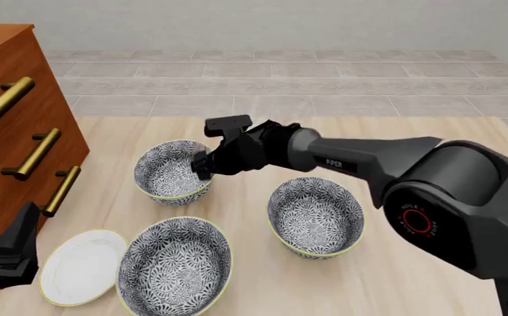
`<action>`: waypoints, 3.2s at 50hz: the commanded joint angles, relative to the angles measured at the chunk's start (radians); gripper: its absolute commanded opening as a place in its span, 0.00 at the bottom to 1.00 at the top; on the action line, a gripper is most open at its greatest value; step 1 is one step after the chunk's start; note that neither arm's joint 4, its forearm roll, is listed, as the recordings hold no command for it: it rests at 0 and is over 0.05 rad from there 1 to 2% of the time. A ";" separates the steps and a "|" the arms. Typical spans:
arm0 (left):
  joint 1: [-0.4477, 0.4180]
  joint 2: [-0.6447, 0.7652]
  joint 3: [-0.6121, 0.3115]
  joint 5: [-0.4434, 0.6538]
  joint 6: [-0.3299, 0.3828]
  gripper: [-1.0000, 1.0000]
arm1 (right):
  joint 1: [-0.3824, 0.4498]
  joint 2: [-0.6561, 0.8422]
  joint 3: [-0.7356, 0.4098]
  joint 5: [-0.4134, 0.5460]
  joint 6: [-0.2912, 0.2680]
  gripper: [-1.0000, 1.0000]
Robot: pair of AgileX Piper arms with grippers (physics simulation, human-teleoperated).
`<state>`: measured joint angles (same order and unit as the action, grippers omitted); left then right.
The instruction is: Stack the bowl at the front on the bowl in the middle.
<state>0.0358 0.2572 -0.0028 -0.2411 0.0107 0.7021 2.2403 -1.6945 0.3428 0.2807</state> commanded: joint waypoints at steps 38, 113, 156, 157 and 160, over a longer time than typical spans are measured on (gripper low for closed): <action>-0.006 0.001 0.000 0.002 -0.005 1.00 | 0.016 -0.043 0.137 -0.121 -0.033 1.00; -0.028 -0.166 -0.009 0.143 -0.021 1.00 | -0.020 -0.303 0.135 -0.063 -0.021 0.00; -0.032 -0.246 -0.009 0.184 -0.011 1.00 | -0.043 -0.568 0.333 -0.099 -0.027 0.00; -0.032 -0.249 -0.009 0.187 -0.010 1.00 | -0.044 -0.577 0.340 -0.100 -0.026 0.00; -0.031 -0.247 -0.010 0.185 -0.011 1.00 | -0.050 -0.608 0.366 -0.105 -0.031 0.00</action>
<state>0.0038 0.0206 -0.0130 -0.0642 0.0014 0.6638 1.7237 -1.4010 0.2585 0.2467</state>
